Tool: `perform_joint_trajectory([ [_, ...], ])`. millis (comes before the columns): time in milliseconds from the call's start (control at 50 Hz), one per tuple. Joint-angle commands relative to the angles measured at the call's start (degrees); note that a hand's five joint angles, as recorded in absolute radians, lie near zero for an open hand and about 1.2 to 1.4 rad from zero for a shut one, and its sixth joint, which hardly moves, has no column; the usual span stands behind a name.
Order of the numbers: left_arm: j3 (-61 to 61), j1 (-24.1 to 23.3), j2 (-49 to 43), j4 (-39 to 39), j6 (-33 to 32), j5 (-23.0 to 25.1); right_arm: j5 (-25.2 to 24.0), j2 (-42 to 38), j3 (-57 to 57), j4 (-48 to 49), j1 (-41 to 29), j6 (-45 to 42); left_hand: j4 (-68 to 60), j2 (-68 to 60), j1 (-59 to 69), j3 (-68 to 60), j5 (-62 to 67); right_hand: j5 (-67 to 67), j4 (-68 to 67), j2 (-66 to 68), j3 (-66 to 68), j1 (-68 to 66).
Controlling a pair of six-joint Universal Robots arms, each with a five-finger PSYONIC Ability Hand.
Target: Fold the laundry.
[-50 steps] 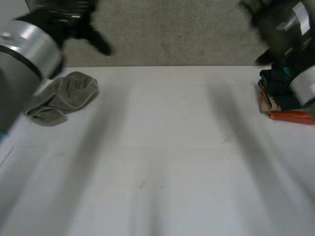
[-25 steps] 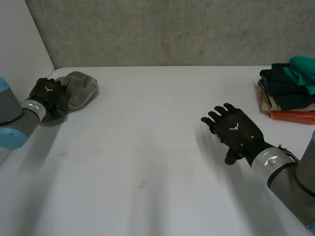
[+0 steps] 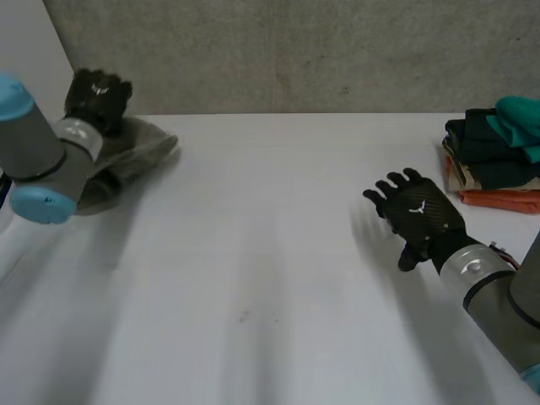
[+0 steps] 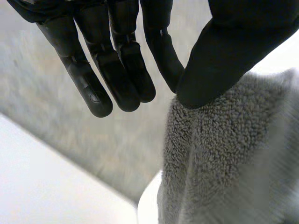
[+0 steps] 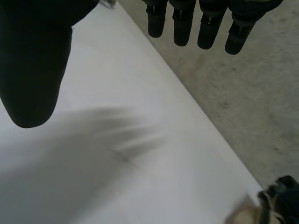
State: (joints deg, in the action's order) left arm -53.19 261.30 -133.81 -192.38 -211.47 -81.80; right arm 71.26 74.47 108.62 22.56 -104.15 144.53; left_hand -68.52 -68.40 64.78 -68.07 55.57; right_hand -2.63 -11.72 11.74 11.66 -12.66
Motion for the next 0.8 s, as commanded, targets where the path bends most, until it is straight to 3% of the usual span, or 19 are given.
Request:
perform_joint_trajectory([
  [20,-16.5,-12.56,17.35,-0.36,10.64,1.38,4.68,1.46,-1.13,0.55,0.53,0.23,-11.48,-11.6,15.22,-11.93,14.43,2.63,1.72,-1.74,-1.66,2.66],
  [120,-23.36,-21.26,18.67,-0.54,12.14,1.91,5.3,1.81,-1.04,0.55,0.97,0.4,-11.48,-11.6,15.22,-11.93,14.43,2.63,1.72,-1.74,-1.66,2.66],
  [200,-23.37,-29.77,12.98,-0.72,13.01,1.73,5.3,1.64,-0.95,0.55,0.97,1.89,-11.48,-11.6,15.22,-11.93,14.43,2.63,1.72,-1.74,-1.66,2.66],
  [300,-22.14,-34.1,7.78,-0.28,14.16,1.82,4.86,1.46,-0.95,0.64,1.23,3.56,-10.34,-10.46,14.07,-10.79,13.28,2.63,1.72,-1.74,-1.66,2.66],
  [320,-22.14,-34.45,7.6,-0.19,14.51,1.91,4.77,1.46,-0.95,0.64,1.23,3.65,-5.16,-5.29,8.9,-5.62,8.11,2.63,1.72,-1.74,-1.66,2.66],
  [400,-23.19,-35.42,7.85,-0.01,16.27,1.91,4.68,1.38,-0.95,0.64,1.67,3.92,48.1,47.98,-44.37,47.65,-45.15,2.63,1.72,-1.74,-1.66,2.66],
  [420,-23.63,-35.34,9.34,-0.01,16.53,1.82,4.51,1.38,-0.95,0.64,1.67,3.83,55.87,55.75,-52.14,55.42,-52.93,2.63,1.72,-1.74,-1.66,2.66],
  [480,-24.68,-34.37,13.82,-0.1,16.18,1.12,4.51,1.38,-0.95,0.47,1.5,3.92,55.95,55.83,-52.22,55.5,-53.0,2.63,1.72,-1.74,-1.66,2.66],
  [660,-31.36,-18.31,25.87,0.77,15.74,1.21,4.59,1.64,-1.3,-4.78,-1.65,3.92,54.11,53.98,-50.37,53.65,-51.16,2.63,1.72,-1.74,-1.66,2.66],
  [800,-37.6,-11.08,26.84,7.27,13.37,0.94,3.81,0.5,-5.25,-12.27,-7.9,5.76,50.24,50.11,-46.5,49.78,-47.29,2.63,1.72,-1.74,-1.66,2.66],
])
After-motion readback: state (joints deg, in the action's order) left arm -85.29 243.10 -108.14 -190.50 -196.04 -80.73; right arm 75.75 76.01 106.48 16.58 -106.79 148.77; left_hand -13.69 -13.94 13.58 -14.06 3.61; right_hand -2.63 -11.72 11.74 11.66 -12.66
